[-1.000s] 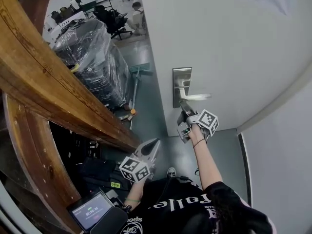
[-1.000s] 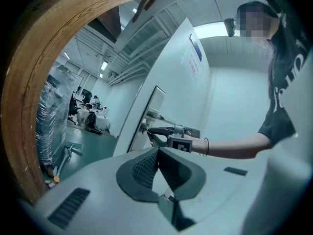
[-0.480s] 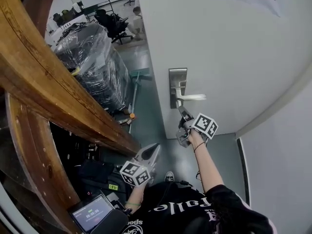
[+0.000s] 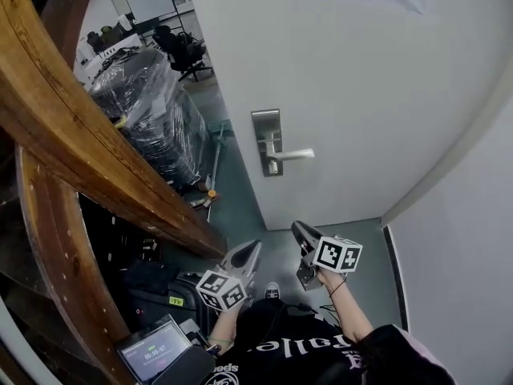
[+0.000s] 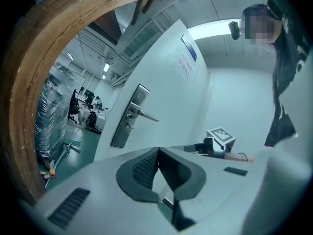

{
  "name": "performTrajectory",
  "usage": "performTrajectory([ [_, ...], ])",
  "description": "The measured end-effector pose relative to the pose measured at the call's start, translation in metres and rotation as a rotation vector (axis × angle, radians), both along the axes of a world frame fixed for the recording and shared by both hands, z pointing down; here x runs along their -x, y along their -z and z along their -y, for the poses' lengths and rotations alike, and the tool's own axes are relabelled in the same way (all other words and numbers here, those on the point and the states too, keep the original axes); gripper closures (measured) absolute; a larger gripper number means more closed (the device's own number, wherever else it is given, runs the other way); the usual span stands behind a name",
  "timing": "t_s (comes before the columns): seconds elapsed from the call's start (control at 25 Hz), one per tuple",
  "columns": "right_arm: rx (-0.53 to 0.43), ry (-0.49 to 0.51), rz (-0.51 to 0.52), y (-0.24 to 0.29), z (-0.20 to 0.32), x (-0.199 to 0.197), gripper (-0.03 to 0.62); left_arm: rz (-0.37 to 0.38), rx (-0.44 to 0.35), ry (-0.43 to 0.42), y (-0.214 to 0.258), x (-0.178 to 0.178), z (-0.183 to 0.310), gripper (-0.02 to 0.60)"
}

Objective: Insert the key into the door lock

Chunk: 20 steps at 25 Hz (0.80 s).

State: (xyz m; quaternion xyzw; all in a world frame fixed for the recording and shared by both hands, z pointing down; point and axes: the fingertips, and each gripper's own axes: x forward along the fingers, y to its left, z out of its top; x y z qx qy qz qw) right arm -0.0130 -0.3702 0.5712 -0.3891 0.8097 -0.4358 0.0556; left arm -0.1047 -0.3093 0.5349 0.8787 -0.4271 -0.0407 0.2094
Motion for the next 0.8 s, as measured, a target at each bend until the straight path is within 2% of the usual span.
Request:
performTrajectory([
  [0.12, -0.025, 0.022, -0.048, 0.005, -0.042, -0.025, 0.557, -0.004, -0.007, -0.004, 0.003, -0.026, -0.024, 0.577],
  [0.28, -0.035, 0.04, -0.052, 0.01, -0.094, -0.057, 0.557, -0.016, -0.009, 0.007, 0.003, -0.061, -0.062, 0.577],
  [0.48, -0.046, 0.104, -0.113, 0.003, -0.161, -0.088, 0.557, -0.05, 0.008, 0.027, 0.0, -0.106, -0.121, 0.577],
  [0.6, -0.029, 0.128, -0.099, -0.004, -0.198, -0.101, 0.557, -0.081, 0.016, 0.054, 0.002, -0.122, -0.163, 0.577],
  [0.8, -0.026, 0.128, -0.075, -0.002, -0.239, -0.119, 0.557, -0.046, 0.035, 0.062, -0.001, -0.142, -0.218, 0.577],
])
